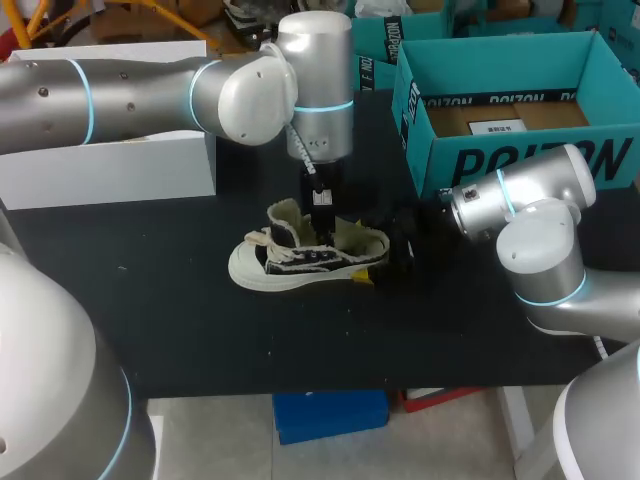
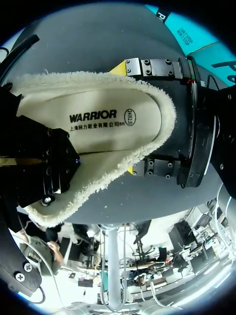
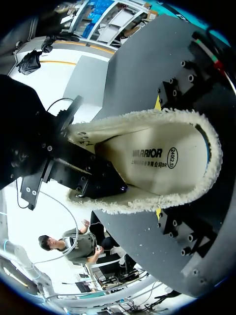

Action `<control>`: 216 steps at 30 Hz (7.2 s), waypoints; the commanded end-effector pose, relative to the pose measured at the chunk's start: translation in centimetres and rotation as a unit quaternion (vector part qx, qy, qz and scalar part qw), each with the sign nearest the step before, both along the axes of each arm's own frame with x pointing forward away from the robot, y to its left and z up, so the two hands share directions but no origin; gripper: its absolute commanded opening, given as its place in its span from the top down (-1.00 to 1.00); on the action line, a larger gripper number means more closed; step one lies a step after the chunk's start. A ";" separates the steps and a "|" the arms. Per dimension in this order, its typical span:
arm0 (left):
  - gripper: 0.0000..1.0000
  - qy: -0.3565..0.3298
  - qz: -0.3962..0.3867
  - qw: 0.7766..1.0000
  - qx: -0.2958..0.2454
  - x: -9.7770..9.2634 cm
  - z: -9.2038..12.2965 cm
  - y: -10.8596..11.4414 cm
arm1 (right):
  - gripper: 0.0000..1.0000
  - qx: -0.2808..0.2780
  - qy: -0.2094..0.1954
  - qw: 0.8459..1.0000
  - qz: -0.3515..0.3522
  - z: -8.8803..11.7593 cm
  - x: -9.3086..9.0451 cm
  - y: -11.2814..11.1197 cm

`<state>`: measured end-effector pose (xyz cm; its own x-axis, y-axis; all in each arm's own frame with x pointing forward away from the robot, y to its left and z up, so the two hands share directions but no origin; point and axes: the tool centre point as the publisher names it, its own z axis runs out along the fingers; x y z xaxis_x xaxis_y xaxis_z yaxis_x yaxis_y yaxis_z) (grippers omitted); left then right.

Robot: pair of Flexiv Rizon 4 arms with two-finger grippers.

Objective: Take the shoe out of the shoebox, open the shoe tongue, remove and reinsert the insole, then place the shoe into the shoebox

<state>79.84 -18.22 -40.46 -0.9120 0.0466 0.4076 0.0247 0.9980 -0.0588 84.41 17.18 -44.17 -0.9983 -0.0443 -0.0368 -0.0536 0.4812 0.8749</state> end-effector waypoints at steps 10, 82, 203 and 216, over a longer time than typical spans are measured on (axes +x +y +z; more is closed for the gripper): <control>0.71 0.008 -0.002 1.000 -0.005 -0.2 -1.4 -0.2 | 1.00 -0.001 0.000 1.000 -0.001 -0.3 0.1 0.1; 1.00 -0.400 0.008 0.900 0.174 5.2 -6.6 6.1 | 1.00 -0.001 0.000 1.000 -0.001 -0.3 0.1 0.1; 0.55 -0.349 -0.033 0.934 -0.071 2.8 2.3 -7.1 | 1.00 -0.001 0.000 1.000 -0.001 -0.3 0.1 0.1; 1.00 -0.346 -0.024 0.935 -0.072 3.0 2.5 -6.4 | 1.00 -0.001 0.000 1.000 -0.001 -0.3 0.1 0.1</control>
<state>82.75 -25.02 -38.00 -0.9506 0.0970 -0.2948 0.1421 0.9805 -0.1356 84.41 17.28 -44.23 -0.9984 -0.0425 -0.0370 -0.0529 0.4807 0.8753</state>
